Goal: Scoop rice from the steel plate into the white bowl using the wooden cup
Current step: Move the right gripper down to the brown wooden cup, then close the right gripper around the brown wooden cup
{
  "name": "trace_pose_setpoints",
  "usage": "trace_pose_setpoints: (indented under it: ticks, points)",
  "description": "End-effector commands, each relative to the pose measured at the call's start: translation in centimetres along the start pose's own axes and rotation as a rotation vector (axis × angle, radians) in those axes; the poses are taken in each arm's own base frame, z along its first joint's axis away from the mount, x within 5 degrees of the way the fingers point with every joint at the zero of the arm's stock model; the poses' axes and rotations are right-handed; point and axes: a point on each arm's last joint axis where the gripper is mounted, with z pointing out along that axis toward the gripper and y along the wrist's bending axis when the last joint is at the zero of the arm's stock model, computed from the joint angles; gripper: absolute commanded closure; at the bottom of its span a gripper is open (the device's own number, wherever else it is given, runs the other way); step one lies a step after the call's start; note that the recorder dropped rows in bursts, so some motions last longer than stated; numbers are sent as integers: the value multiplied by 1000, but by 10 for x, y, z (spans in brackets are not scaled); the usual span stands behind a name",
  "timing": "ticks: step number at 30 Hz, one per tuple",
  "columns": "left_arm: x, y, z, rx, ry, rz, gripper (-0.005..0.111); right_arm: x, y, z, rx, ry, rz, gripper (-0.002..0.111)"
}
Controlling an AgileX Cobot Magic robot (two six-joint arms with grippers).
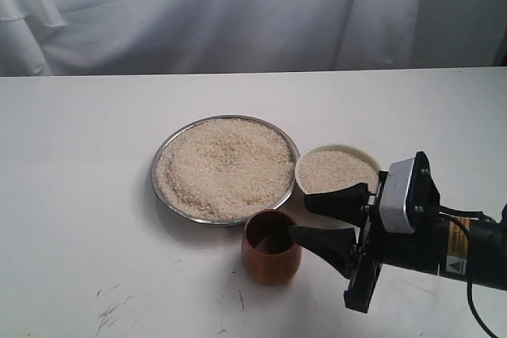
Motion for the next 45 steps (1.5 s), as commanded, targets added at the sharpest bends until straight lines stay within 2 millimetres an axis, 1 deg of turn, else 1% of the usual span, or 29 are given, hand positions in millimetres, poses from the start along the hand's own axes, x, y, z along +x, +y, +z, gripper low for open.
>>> trace_pose_setpoints:
  ticks: [1,5,10,12,17,22,29,32,34,36,40,43,45]
  points:
    - [1,0,0,2,-7,-4,107,-1,1,0,-2,-20,-9,54]
    - [1,0,0,2,-7,-4,107,-1,5,0,-39,-13,-24,43]
    - [1,0,0,2,-7,-4,107,0,5,0,-44,-4,-14,21]
    - [1,0,0,2,-7,-4,107,2,4,0,-38,13,-10,17]
    - [1,0,0,2,-7,-4,107,2,4,0,-30,22,36,16]
    - [1,0,0,2,-7,-4,107,5,6,0,-52,45,21,12]
    - [1,0,0,2,-7,-4,107,14,6,1,-81,27,23,11]
    - [1,0,0,2,-7,-4,107,16,2,-2,-60,30,60,11]
    - [1,0,0,2,-7,-4,107,17,0,-4,-59,34,133,11]
    - [1,0,0,2,-7,-4,107,16,-2,-6,-98,41,157,11]
    - [1,0,0,2,-7,-4,107,10,-11,-3,-158,40,140,11]
    - [1,0,0,2,-7,-4,107,8,-21,1,-162,116,108,11]
    - [1,0,0,2,-7,-4,107,3,-25,2,-198,127,83,11]
